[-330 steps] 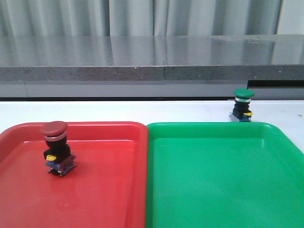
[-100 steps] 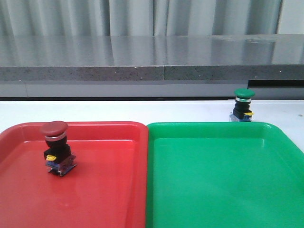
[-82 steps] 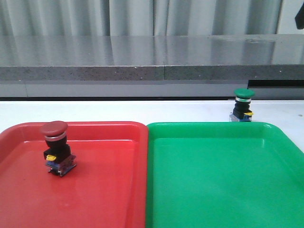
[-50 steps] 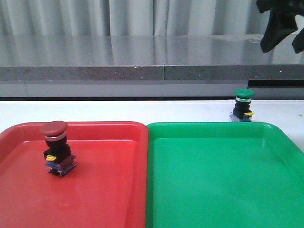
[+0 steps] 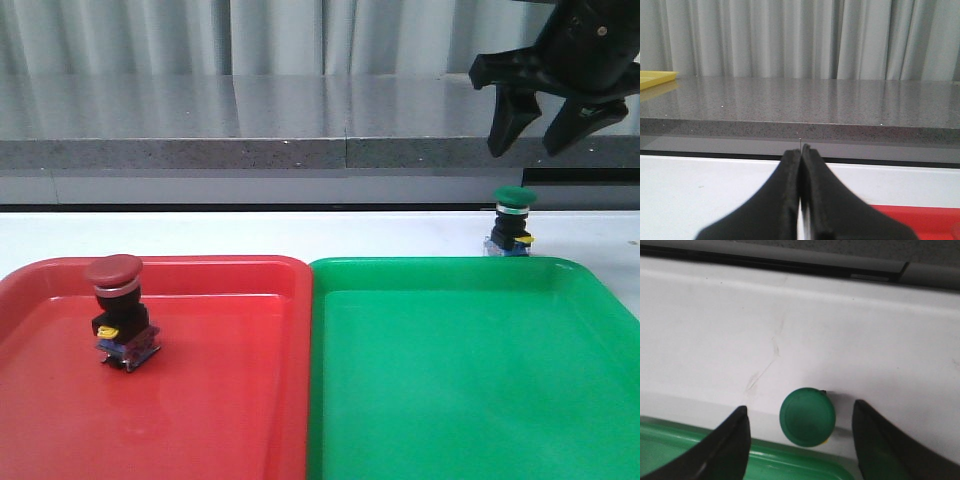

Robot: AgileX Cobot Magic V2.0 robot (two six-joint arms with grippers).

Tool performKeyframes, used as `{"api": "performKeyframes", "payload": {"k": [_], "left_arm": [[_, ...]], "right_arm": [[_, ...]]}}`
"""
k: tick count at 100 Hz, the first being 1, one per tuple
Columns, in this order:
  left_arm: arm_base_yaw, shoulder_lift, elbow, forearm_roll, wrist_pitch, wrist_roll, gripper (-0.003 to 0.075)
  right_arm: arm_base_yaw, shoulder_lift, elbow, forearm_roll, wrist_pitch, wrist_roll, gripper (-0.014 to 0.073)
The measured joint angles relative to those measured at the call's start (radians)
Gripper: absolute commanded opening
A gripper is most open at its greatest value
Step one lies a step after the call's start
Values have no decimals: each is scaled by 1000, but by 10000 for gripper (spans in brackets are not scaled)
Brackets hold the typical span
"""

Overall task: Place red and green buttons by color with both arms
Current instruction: 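Lower the right gripper over the green button and close on it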

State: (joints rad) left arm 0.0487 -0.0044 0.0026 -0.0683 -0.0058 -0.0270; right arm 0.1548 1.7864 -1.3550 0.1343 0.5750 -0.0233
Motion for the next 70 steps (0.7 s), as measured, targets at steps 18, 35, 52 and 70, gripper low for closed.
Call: {"api": "performKeyframes", "payload": {"k": [18,35,52,70], "left_arm": [[0,0,0,0,0,0,-20],[0,0,0,0,0,0,-20],[0,0,0,0,0,0,-20],[0,0,0,0,0,0,-20]], "right_arm": [[-2,88,-68,0,41,-3,458],[-2,141,-100,2,71,-3,458],[-2,179,-120,2,80,-3,458],[-2,188,-120,2,90,-3,450]]}}
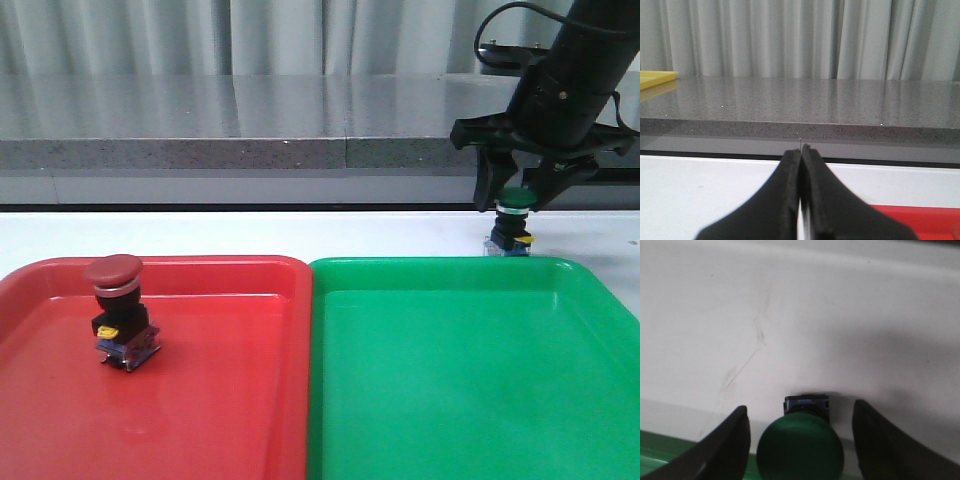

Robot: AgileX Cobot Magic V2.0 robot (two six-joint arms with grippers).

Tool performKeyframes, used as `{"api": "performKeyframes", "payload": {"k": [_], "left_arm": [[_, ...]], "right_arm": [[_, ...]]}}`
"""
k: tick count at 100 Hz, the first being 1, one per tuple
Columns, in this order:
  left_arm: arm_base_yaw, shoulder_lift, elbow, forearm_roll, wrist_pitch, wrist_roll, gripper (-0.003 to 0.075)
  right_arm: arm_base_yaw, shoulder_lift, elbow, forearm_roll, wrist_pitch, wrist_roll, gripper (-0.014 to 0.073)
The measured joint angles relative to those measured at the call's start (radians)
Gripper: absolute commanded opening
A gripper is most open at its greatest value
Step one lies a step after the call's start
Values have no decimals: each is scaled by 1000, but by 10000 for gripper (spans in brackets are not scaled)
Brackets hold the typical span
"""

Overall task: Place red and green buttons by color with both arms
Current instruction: 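Lower the right gripper over the green button and close on it, then lift the green button and lower it into the green tray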

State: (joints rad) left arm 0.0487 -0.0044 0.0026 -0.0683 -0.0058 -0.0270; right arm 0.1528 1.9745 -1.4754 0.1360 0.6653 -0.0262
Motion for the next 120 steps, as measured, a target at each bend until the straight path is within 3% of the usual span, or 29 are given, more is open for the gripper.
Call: {"api": "performKeyframes", "payload": {"k": [26,56,79,99,120], "left_arm": [[0,0,0,0,0,0,-20],[0,0,0,0,0,0,-20],[0,0,0,0,0,0,-20],[0,0,0,0,0,0,-20],[0,0,0,0,0,0,-20]], "right_arm": [[0,2,0,0,10,-2,190],[0,-50,0,-8,19,26,188],[31,-229,34,-191,25,301,188],[113,-343,146,-256,41,388,188],[226,-402,278,-342,41,561,188]]}}
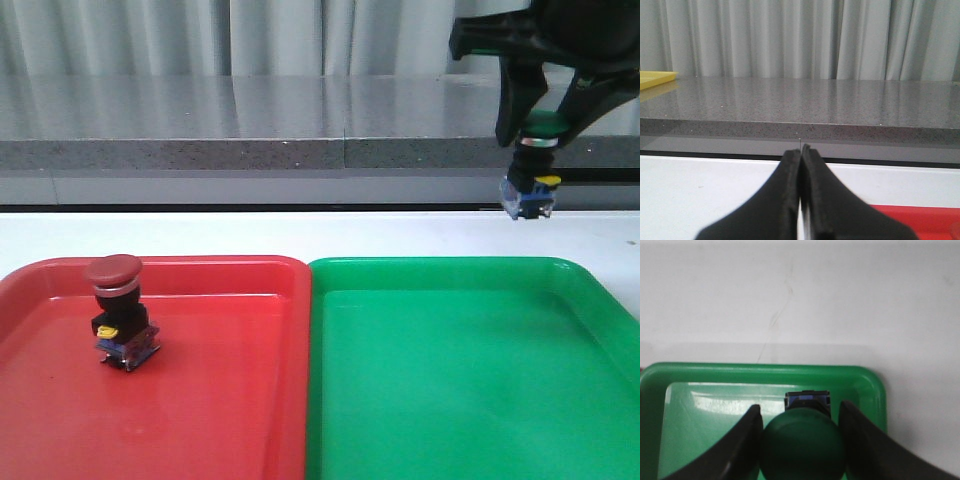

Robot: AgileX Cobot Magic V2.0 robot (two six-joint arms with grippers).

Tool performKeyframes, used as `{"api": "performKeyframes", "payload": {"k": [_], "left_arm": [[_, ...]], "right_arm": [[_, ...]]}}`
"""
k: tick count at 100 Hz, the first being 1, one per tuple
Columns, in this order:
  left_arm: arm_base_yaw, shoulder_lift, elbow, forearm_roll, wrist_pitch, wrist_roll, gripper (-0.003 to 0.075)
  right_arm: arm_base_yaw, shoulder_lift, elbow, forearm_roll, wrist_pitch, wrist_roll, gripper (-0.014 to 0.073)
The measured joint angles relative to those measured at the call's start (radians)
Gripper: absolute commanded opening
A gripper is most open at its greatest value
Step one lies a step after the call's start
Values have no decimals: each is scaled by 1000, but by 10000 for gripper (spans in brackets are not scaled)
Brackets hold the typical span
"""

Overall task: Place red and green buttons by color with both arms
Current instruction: 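Lift the green button and lower it into the green tray, then open the right gripper and raise it away from the button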

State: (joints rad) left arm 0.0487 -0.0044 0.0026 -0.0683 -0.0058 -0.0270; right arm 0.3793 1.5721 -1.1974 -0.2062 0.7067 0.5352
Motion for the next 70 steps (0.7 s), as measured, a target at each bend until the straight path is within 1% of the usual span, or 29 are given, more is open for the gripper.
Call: {"api": "performKeyframes", "payload": {"k": [10,27,41,55,70], "left_arm": [[0,0,0,0,0,0,-20],[0,0,0,0,0,0,-20],[0,0,0,0,0,0,-20],[0,0,0,0,0,0,-20],[0,0,0,0,0,0,-20]], "right_arm": [[50,-4,46,-28,0,48,188],[145,-4,102,-29,-2,93,188],[201,-4,143,-29,-31,142,188],[231,-4,192,-29,-83,153,188],[235,2,230,-21,-131,156,188]]}}
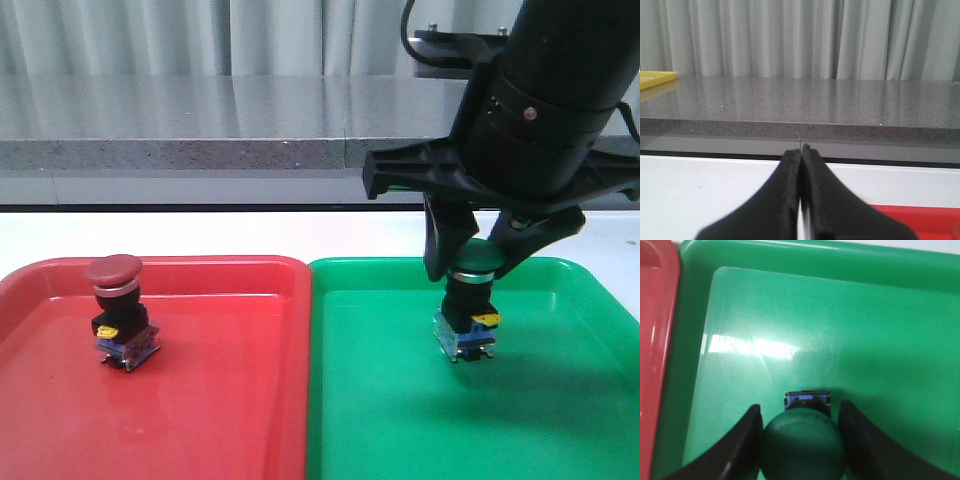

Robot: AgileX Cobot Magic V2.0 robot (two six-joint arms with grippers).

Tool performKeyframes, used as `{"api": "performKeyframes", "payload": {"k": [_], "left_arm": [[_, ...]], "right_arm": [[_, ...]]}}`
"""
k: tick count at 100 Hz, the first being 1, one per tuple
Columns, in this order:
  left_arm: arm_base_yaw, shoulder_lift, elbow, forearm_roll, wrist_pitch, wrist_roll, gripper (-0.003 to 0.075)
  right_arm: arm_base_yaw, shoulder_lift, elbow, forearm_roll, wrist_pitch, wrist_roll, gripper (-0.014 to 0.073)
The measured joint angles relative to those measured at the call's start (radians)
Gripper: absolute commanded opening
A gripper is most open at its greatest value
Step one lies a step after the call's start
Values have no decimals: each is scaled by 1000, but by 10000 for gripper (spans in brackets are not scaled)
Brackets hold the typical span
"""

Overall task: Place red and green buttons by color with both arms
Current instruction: 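Open the right gripper and raise it away from the button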

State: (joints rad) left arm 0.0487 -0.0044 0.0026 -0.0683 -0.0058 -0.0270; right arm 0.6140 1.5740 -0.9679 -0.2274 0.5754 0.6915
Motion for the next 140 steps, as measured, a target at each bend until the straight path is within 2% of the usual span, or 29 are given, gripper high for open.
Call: {"api": "performKeyframes", "payload": {"k": [40,47,59,66,84,94,115,140], "left_arm": [[0,0,0,0,0,0,-20],[0,0,0,0,0,0,-20],[0,0,0,0,0,0,-20],[0,0,0,0,0,0,-20],[0,0,0,0,0,0,-20],[0,0,0,0,0,0,-20],[0,0,0,0,0,0,-20],[0,0,0,0,0,0,-20]], "right_arm": [[0,29,41,2,-51,2,209],[0,29,43,4,-54,2,294],[0,30,43,6,-61,2,526],[0,32,45,11,-66,2,589],[0,30,47,19,-70,0,596],[0,4,48,48,-70,-45,596],[-56,-122,51,186,-79,-259,594],[-219,-233,57,291,-79,-462,594]]}}
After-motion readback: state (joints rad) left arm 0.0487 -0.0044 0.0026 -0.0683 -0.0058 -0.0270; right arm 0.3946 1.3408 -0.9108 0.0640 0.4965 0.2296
